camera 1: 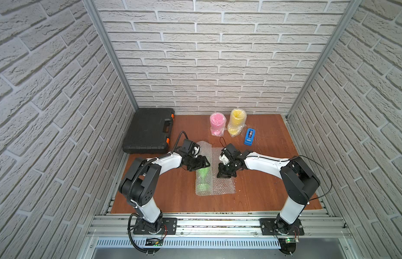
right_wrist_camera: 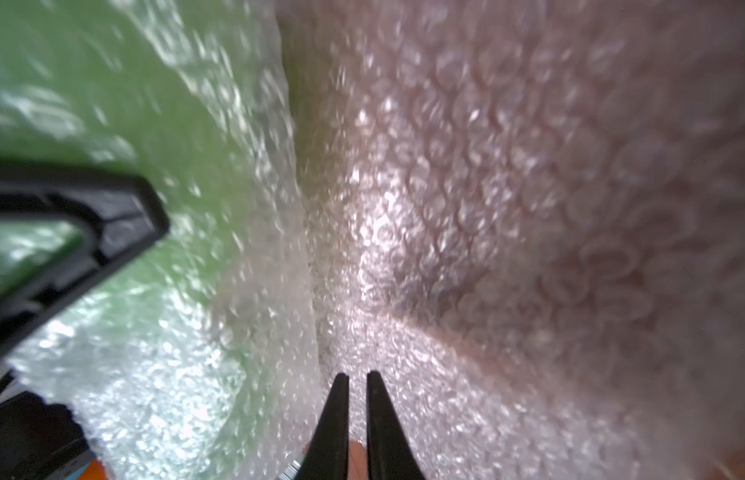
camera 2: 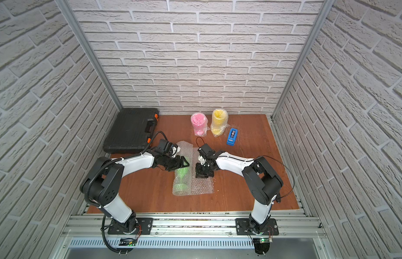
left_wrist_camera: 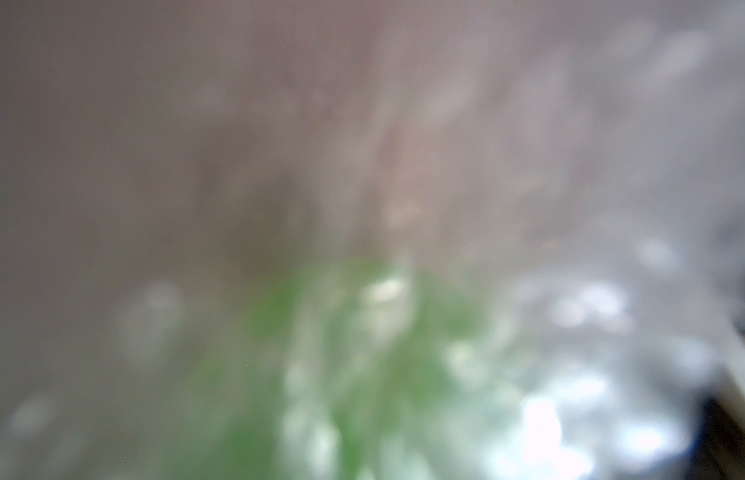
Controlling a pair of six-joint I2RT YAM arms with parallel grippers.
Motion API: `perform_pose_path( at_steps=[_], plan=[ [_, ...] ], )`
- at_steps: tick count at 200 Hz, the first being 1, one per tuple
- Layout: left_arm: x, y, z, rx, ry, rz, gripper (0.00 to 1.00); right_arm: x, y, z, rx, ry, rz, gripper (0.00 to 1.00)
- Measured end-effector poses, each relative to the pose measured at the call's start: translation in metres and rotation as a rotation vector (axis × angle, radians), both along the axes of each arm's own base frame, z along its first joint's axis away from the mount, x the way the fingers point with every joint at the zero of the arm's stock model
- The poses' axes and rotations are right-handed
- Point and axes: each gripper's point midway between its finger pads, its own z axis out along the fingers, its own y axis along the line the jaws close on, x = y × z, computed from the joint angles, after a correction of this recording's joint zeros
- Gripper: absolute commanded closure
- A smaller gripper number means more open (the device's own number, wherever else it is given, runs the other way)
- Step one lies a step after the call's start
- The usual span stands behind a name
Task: Wrap wine glasses in bubble wrap
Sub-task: Wrap the wine glass in bubble wrap.
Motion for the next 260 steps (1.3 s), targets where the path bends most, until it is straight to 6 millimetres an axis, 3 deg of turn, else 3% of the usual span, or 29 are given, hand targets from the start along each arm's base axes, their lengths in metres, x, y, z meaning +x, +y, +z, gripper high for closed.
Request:
perform_pose_path(
  at_steps=[45,71,105,136,170,192,217,241,260],
  plan=[
    [-0.001,-0.007,0.001,0.053,0.007,-0.038,0.30,0.052,0.024,-0.005,0.080,-0.044,-0.037,0.89],
    [-0.001,-0.007,0.000,0.107,0.012,-0.044,0.32,0.070,0.029,-0.014,0.108,-0.036,-0.063,0.90],
    [-0.001,-0.006,0.001,0.206,0.017,-0.048,0.33,0.089,0.024,-0.020,0.114,-0.042,-0.098,0.90],
    [0.000,-0.006,0.001,0.320,0.019,-0.050,0.32,0.094,0.005,-0.008,0.086,-0.068,-0.121,0.89],
    [0.001,-0.004,0.001,0.426,0.022,-0.045,0.32,0.085,-0.025,0.026,0.057,-0.132,-0.130,0.83],
    [0.002,-0.001,0.001,0.505,0.030,-0.034,0.32,0.070,-0.044,0.037,0.035,-0.149,-0.127,0.75],
    [0.004,0.002,0.001,0.597,0.039,-0.021,0.31,0.047,-0.061,0.029,-0.001,-0.124,-0.117,0.60],
    [0.004,0.005,0.001,0.671,0.045,-0.017,0.31,0.019,-0.073,0.008,-0.032,-0.062,-0.099,0.43],
    [0.003,0.006,0.000,0.713,0.046,-0.018,0.31,-0.002,-0.077,-0.008,-0.027,-0.007,-0.088,0.35]
  ],
)
